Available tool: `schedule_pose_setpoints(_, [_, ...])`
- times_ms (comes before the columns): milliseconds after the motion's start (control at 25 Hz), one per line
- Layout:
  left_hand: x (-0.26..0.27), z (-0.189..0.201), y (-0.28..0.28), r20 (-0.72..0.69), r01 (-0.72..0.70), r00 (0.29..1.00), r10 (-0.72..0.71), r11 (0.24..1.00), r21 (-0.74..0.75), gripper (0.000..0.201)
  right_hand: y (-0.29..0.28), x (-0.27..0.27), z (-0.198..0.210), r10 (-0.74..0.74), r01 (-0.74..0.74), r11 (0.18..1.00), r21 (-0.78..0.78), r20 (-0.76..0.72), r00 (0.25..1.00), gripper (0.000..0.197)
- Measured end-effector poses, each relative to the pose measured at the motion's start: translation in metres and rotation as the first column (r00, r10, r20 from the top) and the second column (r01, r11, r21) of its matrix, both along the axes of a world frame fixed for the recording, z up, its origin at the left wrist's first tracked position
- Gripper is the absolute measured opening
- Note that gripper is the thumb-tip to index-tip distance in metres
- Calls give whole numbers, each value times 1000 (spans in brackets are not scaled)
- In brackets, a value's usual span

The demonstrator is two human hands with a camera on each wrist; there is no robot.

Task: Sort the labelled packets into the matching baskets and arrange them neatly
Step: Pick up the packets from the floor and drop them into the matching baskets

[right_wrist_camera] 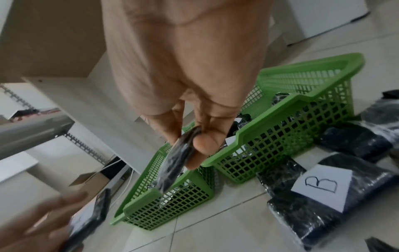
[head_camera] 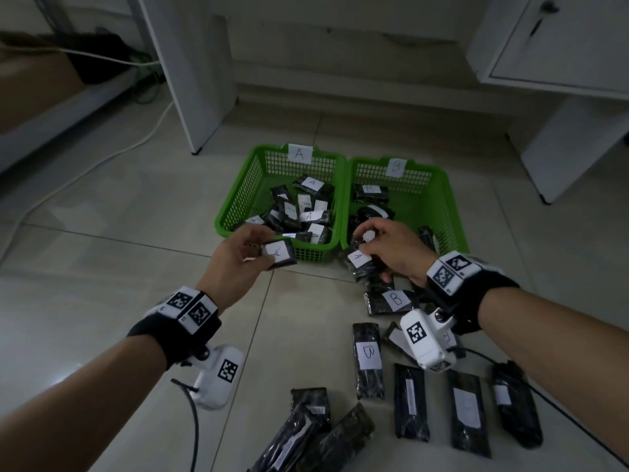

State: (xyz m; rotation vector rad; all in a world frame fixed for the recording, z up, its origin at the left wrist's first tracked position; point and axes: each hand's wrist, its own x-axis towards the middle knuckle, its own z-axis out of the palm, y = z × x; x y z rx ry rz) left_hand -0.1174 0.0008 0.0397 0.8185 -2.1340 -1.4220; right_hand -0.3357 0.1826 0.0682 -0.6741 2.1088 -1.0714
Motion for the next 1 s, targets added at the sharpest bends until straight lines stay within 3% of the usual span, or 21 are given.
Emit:
schedule_pose_setpoints(80, [-17, 5, -22, 104, -8, 994, 21, 991, -131, 19, -12, -3, -4, -26, 26, 1000, -16, -40, 999, 10])
schedule_pose_setpoints(200, [-53, 16, -64, 249, 2, 966, 70, 961, -275, 21, -41, -7, -8, -114, 122, 986, -118, 66, 991, 20])
schedule_pose_setpoints(240, [-64, 18, -75, 265, 5, 961, 74, 958, -287, 23, -51, -8, -10, -111, 114, 983, -144, 33, 993, 29])
schedule_pose_setpoints(320, [-83, 12, -92, 326, 24, 941, 84, 949, -315, 29, -70, -10, -21, -55, 29, 991, -133, -196, 979, 43])
schedule_pose_setpoints(400, [-95, -2, -99, 435, 95, 897, 77, 928, -360, 32, -86, -11, -34, -9, -39, 993, -109, -409, 912, 46])
schedule_pose_setpoints(480, [-97, -19, -99, 551, 226, 833, 48, 879, -419, 33, -96, -10, -47, 13, -92, 987, -128, -515, 857, 40])
schedule_pose_setpoints(560, [-92, -35, -101, 697, 381, 716, 36, 816, -434, 42, -104, -8, -61, 95, -171, 983, -68, -608, 788, 29])
schedule_pose_setpoints(640, [-84, -46, -102, 773, 439, 628, 90, 780, -447, 52, -106, -6, -73, 250, -223, 965, 138, -747, 617, 23])
schedule_pose_setpoints(680, [-79, -47, -100, 754, 423, 644, 128, 762, -490, 54, -104, -6, -77, 307, -216, 951, 223, -780, 545, 25])
schedule_pose_setpoints(760, [-76, -40, -83, 608, 367, 777, 165, 666, -650, 49, -94, -12, -76, 323, -206, 946, 252, -801, 504, 30])
schedule_pose_setpoints(840, [-74, -32, -50, 399, 289, 914, 78, 565, -773, 34, -75, -20, -68, 263, -231, 958, 168, -834, 484, 26])
schedule_pose_setpoints(880, [-73, -31, -30, 334, 293, 942, -24, 544, -786, 26, -62, -23, -65, 227, -249, 961, 118, -854, 469, 21])
schedule_pose_setpoints(920, [-72, -34, -9, 302, 335, 941, -152, 528, -780, 19, -49, -25, -60, 204, -273, 958, 85, -871, 446, 14])
schedule_pose_setpoints(1000, [-74, -49, 32, 294, 484, 859, -418, 478, -733, 15, -15, -28, -51, 235, -317, 943, 100, -875, 423, 5])
